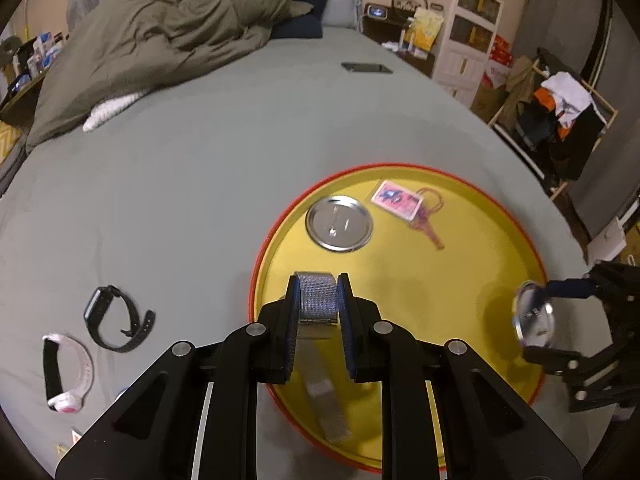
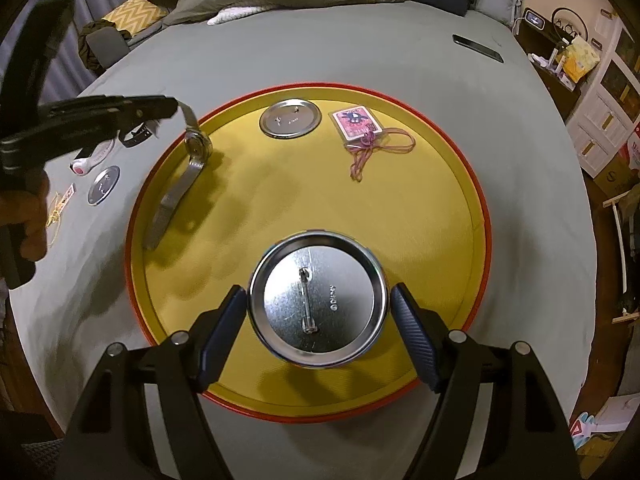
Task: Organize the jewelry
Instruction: 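Lift the mesh watch and silver lid out of the tray toward the bed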
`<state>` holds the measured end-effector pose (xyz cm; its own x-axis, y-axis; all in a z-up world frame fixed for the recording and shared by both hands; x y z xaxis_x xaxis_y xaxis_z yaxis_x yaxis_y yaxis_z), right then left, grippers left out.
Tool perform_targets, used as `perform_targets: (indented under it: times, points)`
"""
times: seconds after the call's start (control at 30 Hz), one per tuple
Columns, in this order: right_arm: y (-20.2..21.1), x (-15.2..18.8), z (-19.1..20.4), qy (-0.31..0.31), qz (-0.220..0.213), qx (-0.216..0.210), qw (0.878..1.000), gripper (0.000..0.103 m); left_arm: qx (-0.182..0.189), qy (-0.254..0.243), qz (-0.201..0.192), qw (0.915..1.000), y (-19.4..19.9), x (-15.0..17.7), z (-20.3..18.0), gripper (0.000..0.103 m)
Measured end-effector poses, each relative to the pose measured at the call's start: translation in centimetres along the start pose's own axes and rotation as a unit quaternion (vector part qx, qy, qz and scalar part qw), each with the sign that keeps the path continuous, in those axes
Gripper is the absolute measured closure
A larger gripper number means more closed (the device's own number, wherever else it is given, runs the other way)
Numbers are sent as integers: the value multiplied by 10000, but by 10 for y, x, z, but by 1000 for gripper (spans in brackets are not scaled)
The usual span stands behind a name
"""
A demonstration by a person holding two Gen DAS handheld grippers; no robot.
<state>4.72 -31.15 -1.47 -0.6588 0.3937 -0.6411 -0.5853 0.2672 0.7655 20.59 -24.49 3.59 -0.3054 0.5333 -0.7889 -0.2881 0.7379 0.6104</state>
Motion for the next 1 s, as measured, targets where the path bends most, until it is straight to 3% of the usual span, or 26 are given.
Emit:
perform_targets:
  times: [0.6, 1.0]
  points:
    - [26, -27, 23, 202, -355, 31, 9992, 33, 39, 82, -993, 9950, 90, -69, 0, 85]
    - [52, -56, 50, 331, -676, 2, 9972, 33, -100, 192, -1496, 9885, 158, -96, 21, 85]
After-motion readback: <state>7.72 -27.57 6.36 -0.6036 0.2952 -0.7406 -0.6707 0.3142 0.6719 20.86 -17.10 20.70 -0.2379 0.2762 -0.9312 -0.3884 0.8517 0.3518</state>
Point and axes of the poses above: each gripper's, at about its wrist camera, not at the fingertips, and y roughly against the way its jaws point, z to its left, x to its underside, the point moved 9 cm from there along -y, roughly the way its jaws point, and after that the axes turned 15 degrees about -z, right-handed, at the moved point
